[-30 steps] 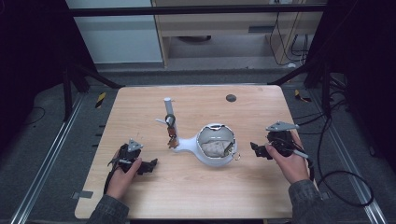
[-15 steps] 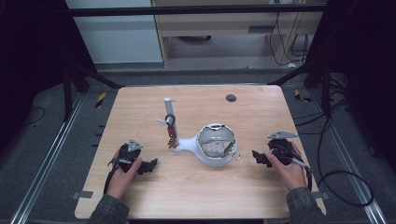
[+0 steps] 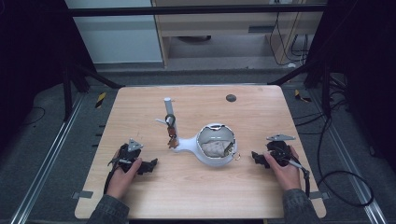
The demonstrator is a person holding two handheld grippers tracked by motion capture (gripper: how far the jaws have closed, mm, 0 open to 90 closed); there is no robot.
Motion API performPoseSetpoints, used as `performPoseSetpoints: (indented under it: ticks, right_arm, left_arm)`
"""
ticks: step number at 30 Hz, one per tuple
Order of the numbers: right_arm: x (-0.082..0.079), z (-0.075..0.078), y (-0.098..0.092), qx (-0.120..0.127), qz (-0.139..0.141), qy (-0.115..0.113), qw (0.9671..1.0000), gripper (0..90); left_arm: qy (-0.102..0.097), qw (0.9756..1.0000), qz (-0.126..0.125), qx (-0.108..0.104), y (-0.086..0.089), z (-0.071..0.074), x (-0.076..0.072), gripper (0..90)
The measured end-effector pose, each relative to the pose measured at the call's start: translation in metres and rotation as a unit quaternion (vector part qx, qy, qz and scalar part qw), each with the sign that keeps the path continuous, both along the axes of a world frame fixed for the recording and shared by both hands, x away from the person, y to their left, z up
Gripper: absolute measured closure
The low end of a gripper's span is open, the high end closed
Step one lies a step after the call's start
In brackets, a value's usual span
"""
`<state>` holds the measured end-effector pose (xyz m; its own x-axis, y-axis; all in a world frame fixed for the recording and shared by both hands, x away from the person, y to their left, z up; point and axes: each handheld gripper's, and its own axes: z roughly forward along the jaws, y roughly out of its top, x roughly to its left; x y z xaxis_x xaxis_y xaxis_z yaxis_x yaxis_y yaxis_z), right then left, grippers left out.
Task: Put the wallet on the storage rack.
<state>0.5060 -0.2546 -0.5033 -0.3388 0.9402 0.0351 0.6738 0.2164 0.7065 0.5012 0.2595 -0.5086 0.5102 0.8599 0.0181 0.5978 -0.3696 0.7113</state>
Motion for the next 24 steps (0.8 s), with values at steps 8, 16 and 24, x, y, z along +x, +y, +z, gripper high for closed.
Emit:
performPoseSetpoints:
  ticks: [8,16,24]
  right_arm:
    - [-0.001,-0.005,-0.001,0.001,-0.007,-0.004,1.0000,4.2]
    - [-0.002,-0.009,0.005,-0.012,-0.011,-0.016,0.9997,0.4]
    - [-0.011,-0.009,0.007,-0.013,-0.017,-0.017,0.9996,0.9]
  left_arm:
    - [0.000,1.0000,0.000,0.000,0.000,0.000,0.000,0.0]
    - [0.000,1.0000,-0.001,0.000,0.000,0.000,0.001,0.0]
    - [0.001,1.0000,-0.002,0.001,0.000,0.000,0.002,0.0]
